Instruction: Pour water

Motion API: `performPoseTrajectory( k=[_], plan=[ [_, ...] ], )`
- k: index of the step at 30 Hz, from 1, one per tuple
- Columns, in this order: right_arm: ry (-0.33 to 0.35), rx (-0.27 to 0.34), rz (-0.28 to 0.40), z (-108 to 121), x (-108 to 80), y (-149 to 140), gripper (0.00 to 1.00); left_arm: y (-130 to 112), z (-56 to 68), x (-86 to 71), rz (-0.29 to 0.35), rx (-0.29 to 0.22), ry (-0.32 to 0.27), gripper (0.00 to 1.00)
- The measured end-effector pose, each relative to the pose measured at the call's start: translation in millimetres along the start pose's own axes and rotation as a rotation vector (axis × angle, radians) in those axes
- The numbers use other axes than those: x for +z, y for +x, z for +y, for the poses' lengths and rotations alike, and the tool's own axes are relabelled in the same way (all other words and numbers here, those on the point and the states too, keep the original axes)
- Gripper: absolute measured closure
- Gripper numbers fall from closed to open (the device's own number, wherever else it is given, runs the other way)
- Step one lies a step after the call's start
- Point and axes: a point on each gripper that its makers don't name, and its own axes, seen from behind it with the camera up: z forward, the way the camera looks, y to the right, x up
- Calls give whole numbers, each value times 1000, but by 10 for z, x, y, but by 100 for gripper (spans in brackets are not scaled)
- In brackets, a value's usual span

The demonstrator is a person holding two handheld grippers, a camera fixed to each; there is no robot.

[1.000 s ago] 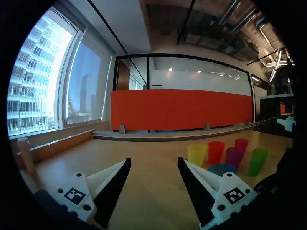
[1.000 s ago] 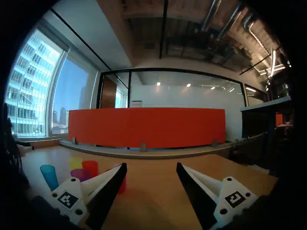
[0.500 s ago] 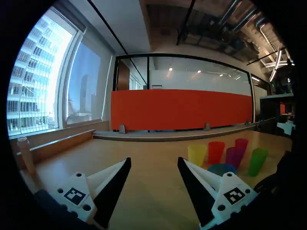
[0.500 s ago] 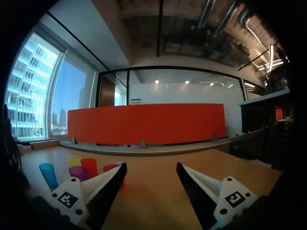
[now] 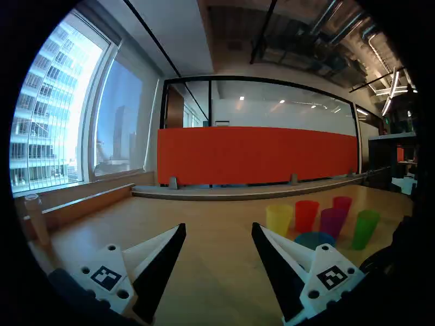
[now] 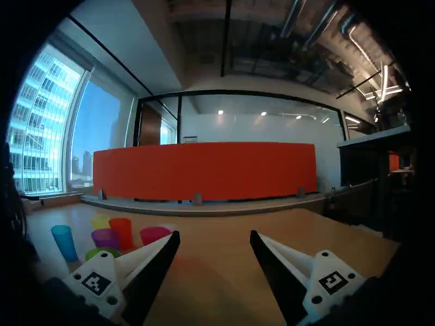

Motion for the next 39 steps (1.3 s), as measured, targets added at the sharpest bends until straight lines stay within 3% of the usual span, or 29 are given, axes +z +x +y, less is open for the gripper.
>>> performPoseTrajectory(
  k=[39],
  plan=[
    [-22,-22,-43,31,9,-142,0,4,-14,-7,0,0,0,10]
  ],
)
